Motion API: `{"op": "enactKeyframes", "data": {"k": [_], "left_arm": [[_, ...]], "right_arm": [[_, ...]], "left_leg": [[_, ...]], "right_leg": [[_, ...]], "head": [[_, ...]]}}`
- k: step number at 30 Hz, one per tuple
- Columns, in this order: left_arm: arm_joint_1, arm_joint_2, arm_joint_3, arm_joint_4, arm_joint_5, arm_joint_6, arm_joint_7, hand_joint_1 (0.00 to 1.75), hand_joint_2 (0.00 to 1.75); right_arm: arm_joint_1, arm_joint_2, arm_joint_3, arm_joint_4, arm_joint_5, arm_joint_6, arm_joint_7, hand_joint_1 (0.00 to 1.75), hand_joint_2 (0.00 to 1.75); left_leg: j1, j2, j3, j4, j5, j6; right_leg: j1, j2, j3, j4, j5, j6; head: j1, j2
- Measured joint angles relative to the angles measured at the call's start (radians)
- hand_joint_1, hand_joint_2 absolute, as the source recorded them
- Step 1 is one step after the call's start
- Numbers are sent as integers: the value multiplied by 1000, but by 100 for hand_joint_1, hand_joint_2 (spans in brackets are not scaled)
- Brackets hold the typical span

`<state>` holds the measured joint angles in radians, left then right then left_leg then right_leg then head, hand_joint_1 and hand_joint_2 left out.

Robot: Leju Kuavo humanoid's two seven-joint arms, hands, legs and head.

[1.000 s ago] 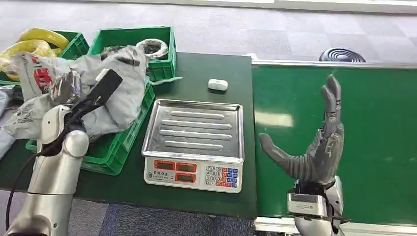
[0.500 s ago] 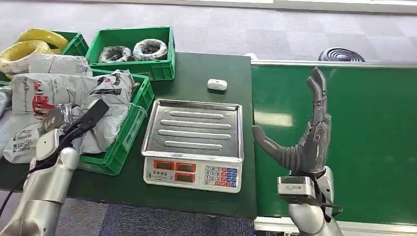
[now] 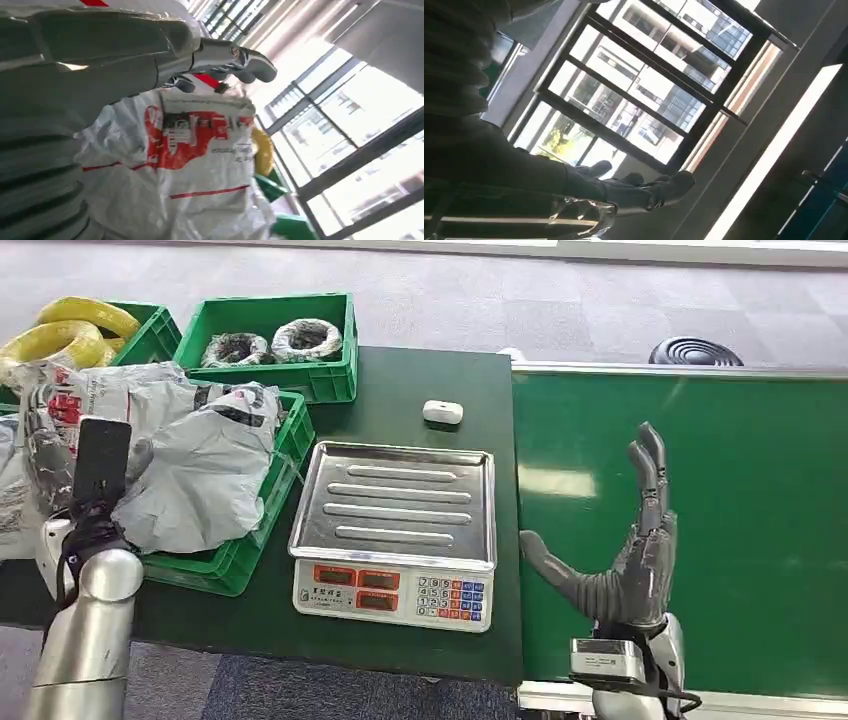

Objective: Moved the parcel from conveyor to table for the left to box.

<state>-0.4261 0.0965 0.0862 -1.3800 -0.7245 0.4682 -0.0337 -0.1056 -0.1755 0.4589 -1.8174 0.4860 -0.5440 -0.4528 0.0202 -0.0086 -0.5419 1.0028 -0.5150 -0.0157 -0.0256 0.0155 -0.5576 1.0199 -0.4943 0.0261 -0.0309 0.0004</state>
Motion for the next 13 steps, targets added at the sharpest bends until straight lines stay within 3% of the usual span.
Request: {"op": "enactKeyframes", "data": {"k": [6,10,13], "left_arm": [[94,-10,-30,-171,9,140,-216,0,175],[248,-18,-97,-360,121,145,-376,0,175],[345,-19,-142,-465,154,141,-416,0,175]], "right_arm": [[28,-28,-15,0,-39,59,5,0,175],[89,-41,-53,-2,-65,163,33,0,175],[136,-44,-85,-4,-79,202,32,0,175]], "left_leg": [[0,0,0,0,0,0],[0,1,-1,0,-3,0],[0,0,-3,0,-3,1]], "right_leg": [[0,0,0,0,0,0],[0,0,-1,-1,-1,0],[0,0,-2,-1,-1,0]], "head": [[0,0],[0,0],[0,0]]}}
